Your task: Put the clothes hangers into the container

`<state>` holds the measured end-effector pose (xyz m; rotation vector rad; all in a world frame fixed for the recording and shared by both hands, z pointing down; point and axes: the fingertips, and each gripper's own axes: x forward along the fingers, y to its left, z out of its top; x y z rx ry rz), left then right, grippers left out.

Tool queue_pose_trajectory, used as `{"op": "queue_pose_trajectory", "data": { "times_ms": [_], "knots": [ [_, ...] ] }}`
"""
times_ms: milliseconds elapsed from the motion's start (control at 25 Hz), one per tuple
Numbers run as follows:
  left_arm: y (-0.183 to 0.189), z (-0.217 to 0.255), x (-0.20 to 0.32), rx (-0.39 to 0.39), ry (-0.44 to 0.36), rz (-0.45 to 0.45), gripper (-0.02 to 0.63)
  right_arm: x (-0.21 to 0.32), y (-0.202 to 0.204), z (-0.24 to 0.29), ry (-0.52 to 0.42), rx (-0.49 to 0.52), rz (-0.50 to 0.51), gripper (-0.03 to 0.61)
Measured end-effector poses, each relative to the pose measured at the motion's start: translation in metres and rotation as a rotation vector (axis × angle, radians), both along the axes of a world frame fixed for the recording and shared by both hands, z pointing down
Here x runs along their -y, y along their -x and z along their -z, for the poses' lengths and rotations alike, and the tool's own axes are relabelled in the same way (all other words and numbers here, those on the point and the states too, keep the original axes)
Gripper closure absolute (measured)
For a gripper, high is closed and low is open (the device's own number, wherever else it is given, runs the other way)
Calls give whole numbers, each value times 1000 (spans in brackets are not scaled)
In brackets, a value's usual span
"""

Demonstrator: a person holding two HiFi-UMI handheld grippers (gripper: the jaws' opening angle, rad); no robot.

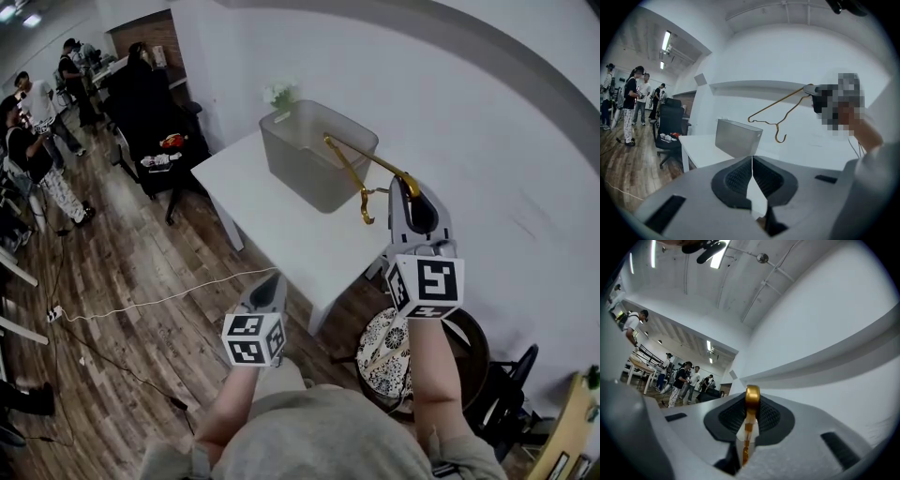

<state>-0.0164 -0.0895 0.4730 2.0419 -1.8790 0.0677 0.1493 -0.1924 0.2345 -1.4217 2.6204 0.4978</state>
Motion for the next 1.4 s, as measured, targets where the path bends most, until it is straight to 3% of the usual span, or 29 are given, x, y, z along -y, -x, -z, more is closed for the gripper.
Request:
{"op": "queue_pose_trajectory", "data": {
  "times_ms": [920, 1400],
  "knots": [
    [93, 17, 155, -20, -32, -52, 604, 153, 98, 53, -56, -69, -44, 540],
    [137, 12, 223, -15, -5, -89, 604, 233, 144, -5, 67, -98, -78, 540]
  ]
}}
